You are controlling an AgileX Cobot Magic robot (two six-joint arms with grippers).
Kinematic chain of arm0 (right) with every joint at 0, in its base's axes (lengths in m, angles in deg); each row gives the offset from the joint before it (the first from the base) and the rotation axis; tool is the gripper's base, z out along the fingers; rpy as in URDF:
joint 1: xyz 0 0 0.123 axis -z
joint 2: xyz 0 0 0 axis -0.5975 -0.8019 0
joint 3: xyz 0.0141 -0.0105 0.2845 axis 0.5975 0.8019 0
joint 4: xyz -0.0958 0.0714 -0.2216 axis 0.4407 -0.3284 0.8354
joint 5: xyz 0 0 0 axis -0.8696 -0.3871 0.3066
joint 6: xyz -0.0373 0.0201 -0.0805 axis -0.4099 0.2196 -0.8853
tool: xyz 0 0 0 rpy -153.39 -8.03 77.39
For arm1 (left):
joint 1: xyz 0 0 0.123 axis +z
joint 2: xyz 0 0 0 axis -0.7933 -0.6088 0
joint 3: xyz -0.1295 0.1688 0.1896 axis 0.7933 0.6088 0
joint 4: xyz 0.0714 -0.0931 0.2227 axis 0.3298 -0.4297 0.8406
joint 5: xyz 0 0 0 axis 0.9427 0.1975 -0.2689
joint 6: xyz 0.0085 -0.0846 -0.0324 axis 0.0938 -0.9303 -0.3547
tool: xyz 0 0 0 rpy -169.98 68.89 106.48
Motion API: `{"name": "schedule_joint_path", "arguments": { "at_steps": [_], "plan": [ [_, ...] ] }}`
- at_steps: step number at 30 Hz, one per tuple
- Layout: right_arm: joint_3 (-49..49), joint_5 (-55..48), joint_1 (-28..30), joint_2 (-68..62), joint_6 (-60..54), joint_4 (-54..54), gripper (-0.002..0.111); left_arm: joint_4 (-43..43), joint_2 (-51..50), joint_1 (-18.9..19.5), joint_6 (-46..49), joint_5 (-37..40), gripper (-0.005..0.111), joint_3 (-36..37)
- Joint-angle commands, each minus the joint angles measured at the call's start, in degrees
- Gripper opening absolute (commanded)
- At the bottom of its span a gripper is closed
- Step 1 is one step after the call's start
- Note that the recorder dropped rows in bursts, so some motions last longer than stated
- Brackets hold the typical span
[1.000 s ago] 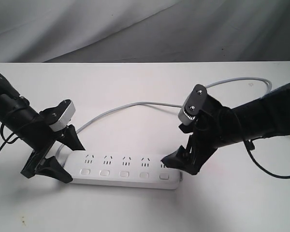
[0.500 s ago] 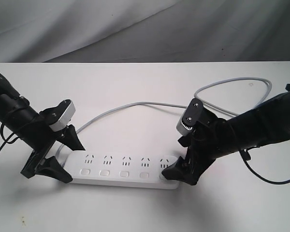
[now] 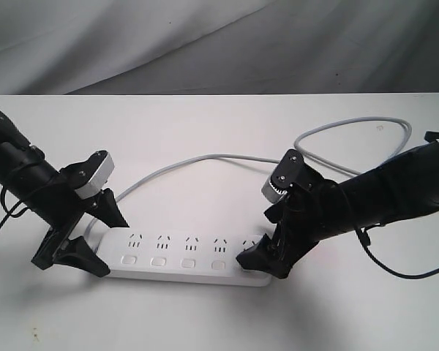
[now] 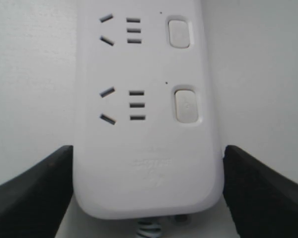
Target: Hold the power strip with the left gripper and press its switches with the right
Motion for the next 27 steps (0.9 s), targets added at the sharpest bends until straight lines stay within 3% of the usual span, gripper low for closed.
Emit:
{"name": "schedule_joint_path", "arguments": {
  "at_steps": [1, 17, 27],
  "plan": [
    [0.40, 6.18, -0.28, -0.84, -0.96, 2.70, 0.095, 0.06, 0.22, -0.01, 0.16, 0.52, 0.054, -0.03],
    [1.16, 9.52, -0.28, -0.84, 5.53, 9.85, 0.095, 0.06, 0.22, -0.01, 0.16, 0.52, 0.054, -0.03],
    [1.42, 3.98, -0.28, 5.88, -1.70, -3.18, 0.095, 0.06, 0.22, -0.01, 0.16, 0.52, 0.054, -0.03]
  ]
}}
